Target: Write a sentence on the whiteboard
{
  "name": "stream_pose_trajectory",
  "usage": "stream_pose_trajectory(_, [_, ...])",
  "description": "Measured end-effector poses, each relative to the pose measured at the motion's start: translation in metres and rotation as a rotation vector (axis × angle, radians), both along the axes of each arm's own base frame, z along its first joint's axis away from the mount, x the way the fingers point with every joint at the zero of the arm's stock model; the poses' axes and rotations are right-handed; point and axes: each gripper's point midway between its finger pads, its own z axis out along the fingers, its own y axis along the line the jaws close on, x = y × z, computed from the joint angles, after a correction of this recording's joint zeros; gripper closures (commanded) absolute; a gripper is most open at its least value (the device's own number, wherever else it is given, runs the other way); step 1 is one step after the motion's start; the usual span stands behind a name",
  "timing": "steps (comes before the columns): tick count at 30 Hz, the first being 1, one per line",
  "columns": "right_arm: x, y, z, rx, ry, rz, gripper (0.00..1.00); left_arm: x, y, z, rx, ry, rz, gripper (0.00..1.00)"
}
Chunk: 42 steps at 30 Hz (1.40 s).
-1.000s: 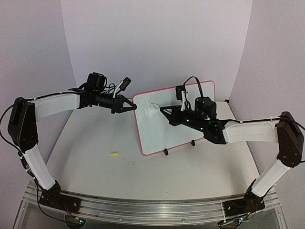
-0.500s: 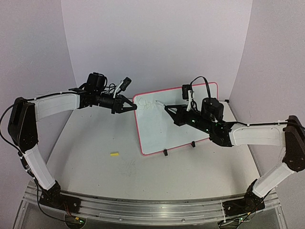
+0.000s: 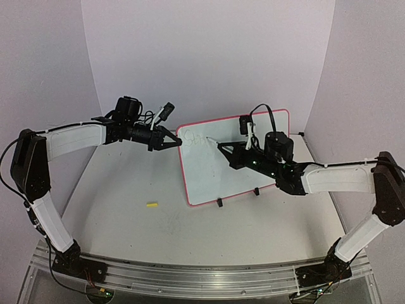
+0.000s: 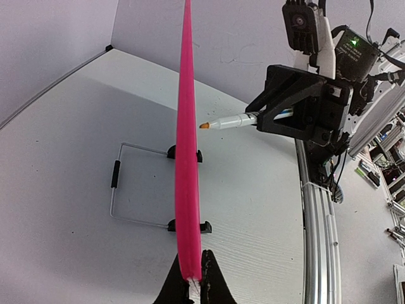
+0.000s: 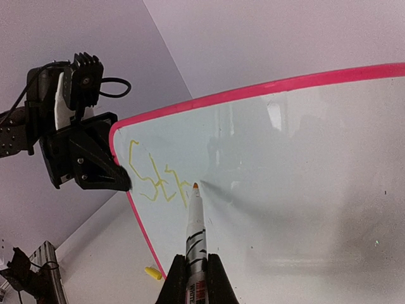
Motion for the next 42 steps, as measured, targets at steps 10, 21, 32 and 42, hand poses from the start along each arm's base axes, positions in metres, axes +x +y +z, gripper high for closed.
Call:
stream_pose_trajectory(10, [0.005, -0.003, -0.006, -0.014, 0.009, -0.031, 1.0, 0.0, 0.0, 0.0, 0.0, 0.0, 0.0, 1.0])
stream_pose_trajectory(21, [0.007, 0.003, 0.0, -0.008, -0.003, -0.017, 1.0, 0.0, 0.0, 0.0, 0.0, 0.001, 0.0, 1.0])
stream_pose_trajectory(32, [0.004, 0.007, -0.002, -0.01, 0.005, 0.018, 1.0, 0.0, 0.0, 0.0, 0.0, 0.0, 0.0, 1.0])
stream_pose_trajectory(42, [0.002, 0.007, -0.013, -0.034, 0.032, 0.028, 1.0, 0.0, 0.0, 0.0, 0.0, 0.0, 0.0, 1.0])
